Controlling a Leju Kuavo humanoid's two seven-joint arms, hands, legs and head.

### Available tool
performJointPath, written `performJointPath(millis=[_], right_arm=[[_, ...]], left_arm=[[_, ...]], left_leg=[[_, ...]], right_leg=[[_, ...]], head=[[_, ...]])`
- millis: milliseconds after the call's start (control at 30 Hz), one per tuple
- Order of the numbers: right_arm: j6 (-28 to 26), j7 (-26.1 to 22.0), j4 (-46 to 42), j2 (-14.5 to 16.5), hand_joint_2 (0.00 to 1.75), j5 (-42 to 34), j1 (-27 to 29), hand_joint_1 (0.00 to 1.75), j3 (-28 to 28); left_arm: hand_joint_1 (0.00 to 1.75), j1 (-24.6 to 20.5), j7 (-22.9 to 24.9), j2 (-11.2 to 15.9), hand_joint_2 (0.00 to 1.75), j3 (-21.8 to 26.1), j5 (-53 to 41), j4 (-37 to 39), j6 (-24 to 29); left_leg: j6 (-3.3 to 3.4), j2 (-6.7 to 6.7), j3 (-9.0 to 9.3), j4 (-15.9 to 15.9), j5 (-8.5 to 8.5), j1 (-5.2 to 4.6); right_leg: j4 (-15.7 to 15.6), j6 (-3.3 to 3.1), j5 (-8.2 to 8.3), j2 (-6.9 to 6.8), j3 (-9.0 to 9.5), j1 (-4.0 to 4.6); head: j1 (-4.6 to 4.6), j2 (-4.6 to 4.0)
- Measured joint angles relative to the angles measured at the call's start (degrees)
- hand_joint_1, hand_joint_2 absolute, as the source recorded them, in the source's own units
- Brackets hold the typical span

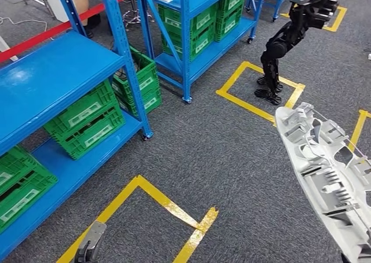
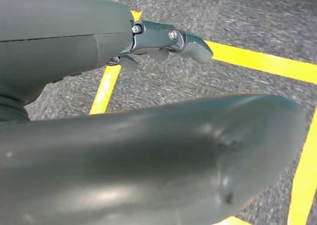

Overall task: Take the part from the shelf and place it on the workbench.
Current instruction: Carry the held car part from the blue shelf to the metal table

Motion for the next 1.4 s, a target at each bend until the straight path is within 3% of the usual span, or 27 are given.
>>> performJointPath(millis=[67,133,200,233,267,300,367,433,500,533,567,633,700,733,767,800,867,933,1000,1033,1100,1167,1233,1267,1300,1367,1400], right_arm=[[-0.02,-0.01,-0.1,0.02,1.75,0.06,-0.12,1.75,0.02],[-0.03,-0.01,-0.15,0.05,1.75,0.1,-0.41,1.75,0.1],[-0.03,-0.01,-0.15,0.08,1.75,0.11,-0.6,1.75,0.15],[-0.03,0.0,-0.15,0.08,1.75,0.1,-0.61,1.75,0.16],[-0.03,0.0,-0.15,0.08,1.75,0.1,-0.61,1.75,0.17],[-0.03,0.0,-0.15,0.08,1.75,0.1,-0.61,1.75,0.21],[-0.03,0.0,-0.15,0.08,1.75,0.11,-0.67,1.75,0.32],[-0.03,-0.01,-0.19,0.08,1.75,0.13,-0.77,1.75,0.42],[-0.03,-0.01,-0.25,0.08,1.75,0.14,-0.71,1.75,0.46],[-0.04,-0.02,-0.28,0.08,1.75,0.13,-0.61,1.75,0.48],[-0.04,-0.02,-0.31,0.08,1.75,0.13,-0.59,1.75,0.49],[-0.04,-0.03,-0.37,0.08,1.75,0.07,-0.76,1.75,0.56],[-0.04,-0.03,-0.37,0.08,1.75,-0.06,-0.93,1.75,0.6],[-0.03,-0.01,-0.36,0.08,1.75,-0.13,-0.92,1.75,0.57],[-0.03,0.01,-0.36,0.08,1.75,-0.17,-0.9,1.75,0.56],[-0.04,0.01,-0.36,0.08,1.75,-0.19,-0.91,1.75,0.54],[-0.04,0.01,-0.36,0.08,1.75,-0.17,-0.99,1.75,0.55],[-0.03,0.0,-0.37,0.08,1.75,-0.16,-1.08,1.75,0.55],[-0.04,0.01,-0.38,0.08,1.75,-0.17,-1.07,1.75,0.5],[-0.04,0.0,-0.4,0.09,1.75,-0.18,-1.04,1.75,0.48],[-0.04,-0.02,-0.41,0.1,1.75,-0.2,-1.13,1.75,0.48],[-0.03,-0.02,-0.39,0.11,1.75,-0.2,-1.34,1.75,0.48],[-0.03,-0.01,-0.37,0.12,1.75,-0.2,-1.44,1.75,0.46],[-0.03,0.0,-0.36,0.12,1.75,-0.21,-1.43,1.75,0.44],[-0.03,0.0,-0.35,0.12,1.75,-0.21,-1.42,1.75,0.44],[-0.03,0.0,-0.36,0.12,1.75,-0.19,-1.43,1.75,0.43],[-0.03,-0.01,-0.37,0.12,1.75,-0.16,-1.5,1.75,0.44]], left_arm=[[0.0,-0.07,-0.01,0.0,0.0,-0.04,-0.05,0.0,-0.02],[0.0,0.06,-0.02,0.03,0.0,-0.08,-0.14,0.0,-0.03],[0.0,0.33,-0.01,0.05,0.0,-0.1,-0.19,0.01,-0.04],[0.0,0.38,0.0,0.1,0.0,-0.11,-0.2,0.01,-0.04],[0.0,0.36,0.0,0.14,0.0,-0.11,-0.19,0.01,-0.04],[0.0,0.3,0.0,0.18,0.0,-0.11,-0.19,0.0,-0.04],[0.0,0.21,0.0,0.25,0.0,-0.16,-0.2,0.01,-0.04],[0.0,0.21,0.01,0.27,0.0,-0.27,-0.23,0.02,-0.05],[0.0,0.12,0.02,0.21,0.0,-0.42,-0.25,0.02,-0.08],[0.0,0.02,0.02,0.17,0.0,-0.5,-0.25,0.02,-0.11],[0.0,-0.07,0.01,0.15,0.0,-0.58,-0.25,0.02,-0.16],[0.0,-0.05,-0.03,0.2,0.0,-0.69,-0.25,0.02,-0.32],[0.0,0.12,-0.21,0.26,0.0,-0.76,-0.26,0.02,-0.51],[0.0,0.14,-0.35,0.27,0.0,-0.8,-0.27,0.02,-0.58],[0.0,0.12,-0.49,0.27,0.0,-0.85,-0.28,0.02,-0.64],[0.0,0.09,-0.6,0.27,0.0,-0.88,-0.28,0.02,-0.69],[0.0,0.06,-0.72,0.3,0.0,-0.89,-0.19,0.02,-0.77],[0.0,0.06,-0.8,0.36,0.0,-0.88,-0.04,0.02,-0.83],[0.0,0.02,-0.85,0.38,0.0,-0.88,0.06,0.02,-0.85],[0.0,-0.04,-0.89,0.41,0.0,-0.89,0.08,0.02,-0.85],[0.0,-0.18,-1.08,0.44,0.0,-0.9,0.11,0.02,-0.85],[0.0,0.0,-1.21,0.45,0.0,-0.9,0.15,0.02,-0.85],[0.0,0.44,-1.24,0.57,0.0,-0.89,0.17,0.03,-0.86],[0.0,0.58,-1.24,0.67,0.0,-0.88,0.18,0.03,-0.86],[0.0,0.63,-1.25,0.76,0.0,-0.87,0.18,0.03,-0.87],[0.0,0.61,-1.27,0.93,0.0,-0.88,0.18,0.03,-0.91],[0.0,0.61,-1.3,0.99,0.0,-0.89,0.18,0.03,-0.93]], left_leg=[[-0.54,-2.14,-0.43,1.68,-1.54,0.24],[-0.8,-5.43,-3.04,8.0,-5.09,0.38],[-0.89,-6.42,-6.36,15.16,-7.74,0.39],[-0.89,-6.51,-7.07,16.41,-7.5,0.39],[-0.84,-6.61,-6.7,15.2,-6.03,0.4],[-0.75,-7.01,-5.41,11.96,-3.71,0.44],[-0.51,-9.62,-2.36,4.5,-0.27,0.73],[-0.28,-11.49,-1.2,1.3,0.29,0.81],[0.23,-10.54,-1.3,0.98,0.4,0.66],[0.62,-9.87,-1.26,0.76,0.57,0.69],[1.03,-9.15,-1.2,0.51,0.75,0.74],[1.58,-7.6,-1.1,0.21,0.86,0.68],[1.74,-5.88,-1.11,0.21,0.77,0.49],[1.73,-5.05,-1.08,0.22,0.7,0.44],[1.68,-4.26,-1.0,0.23,0.6,0.43],[1.56,-3.53,-0.83,0.23,0.47,0.44],[1.11,-2.29,-0.4,0.26,0.09,0.3],[0.51,-1.31,-0.12,0.29,-0.18,0.04],[-0.09,-0.29,0.18,0.14,-0.28,-0.01],[-0.4,-0.34,0.33,0.25,-0.56,0.1],[-0.86,-2.56,-0.55,2.81,-2.44,0.32],[-0.9,-5.43,-3.64,9.4,-5.63,0.4],[-0.8,-6.22,-6.64,14.91,-7.06,0.36],[-0.7,-6.39,-7.08,15.19,-6.25,0.34],[-0.55,-6.7,-6.61,13.43,-4.47,0.32],[-0.16,-8.83,-4.19,6.85,-0.3,0.38],[-0.04,-10.12,-3.06,3.85,0.81,0.47]], right_leg=[[-0.48,-0.72,0.43,1.33,0.09,-0.31],[-0.67,-1.3,0.67,2.74,0.26,-0.44],[-0.63,-1.52,0.71,4.46,0.21,-0.35],[-0.55,-1.54,0.71,5.37,0.23,-0.31],[-0.43,-1.52,0.69,6.28,0.26,-0.31],[-0.24,-1.44,0.65,7.18,0.3,-0.34],[0.33,-1.08,0.48,8.79,0.04,-0.4],[0.72,-0.33,0.55,10.21,-0.7,-0.55],[0.78,0.49,0.82,11.31,-1.47,-0.81],[1.14,0.78,0.64,10.63,-1.9,-0.8],[2.32,1.04,-0.05,9.25,-2.65,-0.73],[7.92,1.45,-3.03,5.57,-5.5,-0.62],[15.03,1.81,-5.94,4.12,-8.99,-0.81],[16.73,1.93,-6.18,3.89,-9.82,-0.89],[16.14,1.98,-5.3,3.67,-9.46,-0.93],[13.22,1.94,-3.53,3.19,-7.86,-0.94],[5.09,1.62,-0.41,0.93,-3.24,-0.69],[1.03,0.94,0.36,-0.37,-0.9,-0.26],[0.73,0.18,0.37,0.64,-0.89,-0.03],[0.5,-0.15,0.5,1.24,-0.81,-0.09],[-0.03,-0.88,0.79,2.42,-0.49,-0.32],[-0.19,-1.38,0.9,3.67,-0.36,-0.35],[-0.11,-1.58,0.89,5.35,-0.35,-0.17],[-0.02,-1.6,0.87,6.27,-0.32,-0.1],[0.09,-1.59,0.84,7.15,-0.27,-0.08],[0.39,-1.39,0.71,8.7,-0.24,-0.06],[0.59,-1.16,0.66,9.45,-0.42,-0.1]], head=[[-0.19,0.0],[-0.5,0.0],[-0.6,0.0],[-0.61,0.0],[-0.62,0.0],[-0.63,0.0],[-0.57,0.0],[-0.54,0.0],[-0.57,0.0],[-0.49,0.0],[-0.3,0.0],[0.03,0.0],[0.12,0.0],[0.14,0.0],[0.14,0.0],[0.15,0.0],[0.15,0.0],[0.09,0.0],[0.03,0.0],[0.02,-0.01],[-0.23,-0.01],[-0.5,0.0],[-0.55,0.0],[-0.52,0.0],[-0.53,0.0],[-0.49,0.0],[-0.49,0.0]])
